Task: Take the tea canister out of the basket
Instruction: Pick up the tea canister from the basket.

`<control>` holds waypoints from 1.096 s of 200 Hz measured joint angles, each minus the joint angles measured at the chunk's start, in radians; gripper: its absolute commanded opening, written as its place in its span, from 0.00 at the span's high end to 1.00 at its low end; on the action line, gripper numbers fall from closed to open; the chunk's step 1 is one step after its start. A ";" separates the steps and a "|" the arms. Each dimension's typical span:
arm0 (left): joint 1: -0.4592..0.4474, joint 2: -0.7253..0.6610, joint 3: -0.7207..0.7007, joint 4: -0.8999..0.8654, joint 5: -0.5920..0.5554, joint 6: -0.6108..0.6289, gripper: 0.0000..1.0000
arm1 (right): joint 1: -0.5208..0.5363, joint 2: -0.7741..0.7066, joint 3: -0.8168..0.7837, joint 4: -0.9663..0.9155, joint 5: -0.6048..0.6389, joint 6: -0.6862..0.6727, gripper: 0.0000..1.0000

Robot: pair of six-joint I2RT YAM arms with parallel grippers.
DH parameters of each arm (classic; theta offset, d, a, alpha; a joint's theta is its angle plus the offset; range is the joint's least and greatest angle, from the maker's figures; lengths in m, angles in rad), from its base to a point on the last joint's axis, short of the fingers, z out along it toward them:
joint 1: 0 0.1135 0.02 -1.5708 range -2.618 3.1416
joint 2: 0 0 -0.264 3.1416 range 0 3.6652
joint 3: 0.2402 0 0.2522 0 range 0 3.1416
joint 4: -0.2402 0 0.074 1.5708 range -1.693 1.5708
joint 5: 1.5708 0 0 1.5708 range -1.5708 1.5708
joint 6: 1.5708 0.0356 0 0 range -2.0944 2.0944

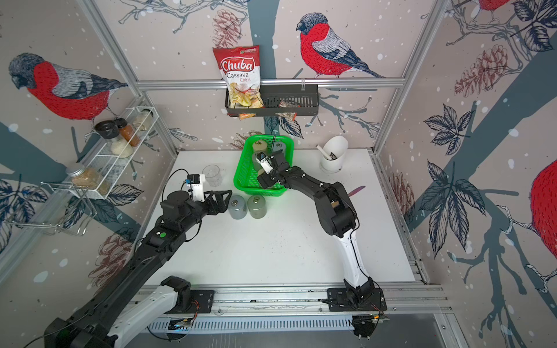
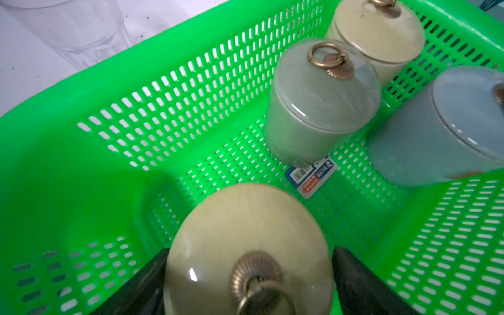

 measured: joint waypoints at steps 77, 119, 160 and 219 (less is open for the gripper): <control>0.000 -0.006 0.001 -0.005 0.000 0.000 0.03 | -0.004 0.066 0.088 -0.052 0.004 0.021 0.07; 0.000 0.001 0.005 -0.018 0.000 0.000 0.03 | -0.007 0.070 0.092 -0.069 -0.014 0.042 0.34; 0.000 0.026 0.023 -0.025 0.006 0.001 0.03 | -0.013 0.027 0.067 -0.097 -0.013 0.048 0.42; 0.000 0.029 0.032 -0.032 0.051 0.001 0.03 | -0.018 -0.145 0.060 -0.108 0.003 0.040 0.46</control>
